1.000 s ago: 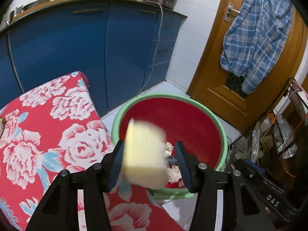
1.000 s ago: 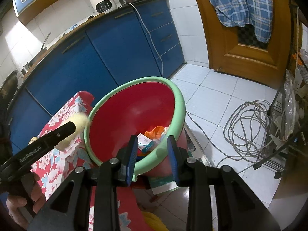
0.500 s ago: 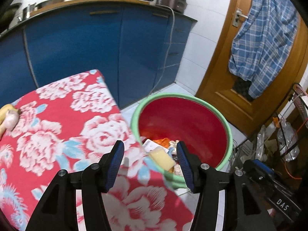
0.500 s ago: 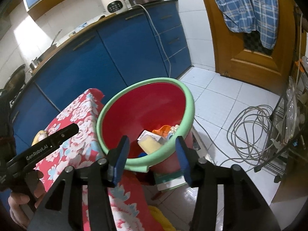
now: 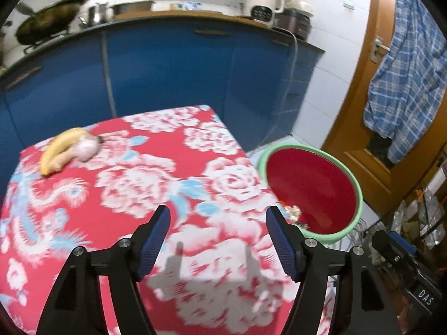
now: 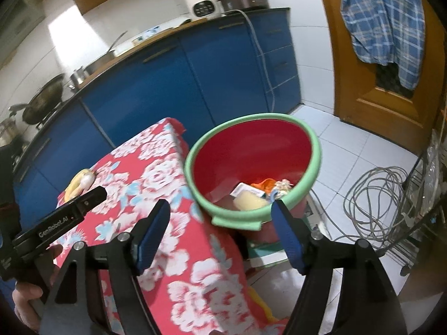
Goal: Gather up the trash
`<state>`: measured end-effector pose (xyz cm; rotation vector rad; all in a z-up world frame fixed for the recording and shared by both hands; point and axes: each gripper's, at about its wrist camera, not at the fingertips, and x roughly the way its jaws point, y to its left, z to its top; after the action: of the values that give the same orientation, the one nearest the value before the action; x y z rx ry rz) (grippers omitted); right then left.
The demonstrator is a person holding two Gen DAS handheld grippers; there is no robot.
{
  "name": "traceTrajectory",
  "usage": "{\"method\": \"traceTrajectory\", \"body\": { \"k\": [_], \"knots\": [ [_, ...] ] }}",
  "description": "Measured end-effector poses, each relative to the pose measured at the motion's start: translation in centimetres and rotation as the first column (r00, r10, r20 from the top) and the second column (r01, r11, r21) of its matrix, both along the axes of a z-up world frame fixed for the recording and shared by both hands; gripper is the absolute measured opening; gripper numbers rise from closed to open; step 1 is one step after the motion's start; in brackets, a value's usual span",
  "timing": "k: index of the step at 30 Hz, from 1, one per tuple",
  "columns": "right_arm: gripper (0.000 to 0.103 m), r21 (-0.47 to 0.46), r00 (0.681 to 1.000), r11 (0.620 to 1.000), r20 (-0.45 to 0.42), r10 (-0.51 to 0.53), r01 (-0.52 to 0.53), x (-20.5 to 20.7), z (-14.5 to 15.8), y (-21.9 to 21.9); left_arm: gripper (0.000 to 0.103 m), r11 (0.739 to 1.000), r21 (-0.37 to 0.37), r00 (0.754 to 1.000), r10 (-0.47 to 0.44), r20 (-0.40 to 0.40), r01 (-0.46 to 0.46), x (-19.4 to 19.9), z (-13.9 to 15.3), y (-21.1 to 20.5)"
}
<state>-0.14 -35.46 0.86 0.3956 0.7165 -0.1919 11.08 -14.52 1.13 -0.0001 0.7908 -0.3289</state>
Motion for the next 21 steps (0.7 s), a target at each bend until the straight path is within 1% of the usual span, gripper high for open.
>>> {"method": "traceTrajectory", "body": {
  "k": [2, 8, 10, 13, 15, 21],
  "knots": [
    [0.077, 0.002, 1.0, 1.0, 0.007, 0.02, -0.02, -0.1, 0.3, 1.1, 0.074, 1.0, 0.013, 0.999, 0.028, 0.019, -0.028, -0.8, 0.5, 1.3],
    [0.086, -0.011, 0.996, 0.997, 0.034, 0.078, -0.078, -0.5, 1.3, 4.2, 0.074, 0.992, 0.032, 0.991, 0.124, 0.045, -0.126, -2.6, 1.3, 5.0],
    [0.086, -0.019, 0.995, 0.995, 0.038, 0.094, -0.093, -0.7, 1.5, 5.0, 0.074, 0.988, 0.04, 0.987, 0.15, 0.055, -0.152, -3.2, 1.4, 5.9],
    [0.086, -0.03, 0.992, 0.993, 0.043, 0.117, -0.116, -0.9, 1.8, 6.3, 0.074, 0.982, 0.054, 0.982, 0.178, 0.065, -0.181, -4.0, 1.6, 7.1],
    [0.091, -0.033, 0.991, 0.992, 0.046, 0.126, -0.124, -1.1, 2.0, 6.8, 0.074, 0.979, 0.059, 0.979, 0.192, 0.067, -0.196, -4.4, 1.7, 7.6],
    [0.092, -0.047, 0.987, 0.988, 0.057, 0.151, -0.149, -2.0, 2.5, 8.3, 0.074, 0.973, 0.042, 0.972, 0.225, 0.071, -0.228, -5.9, 2.1, 9.2]
  ]
}}
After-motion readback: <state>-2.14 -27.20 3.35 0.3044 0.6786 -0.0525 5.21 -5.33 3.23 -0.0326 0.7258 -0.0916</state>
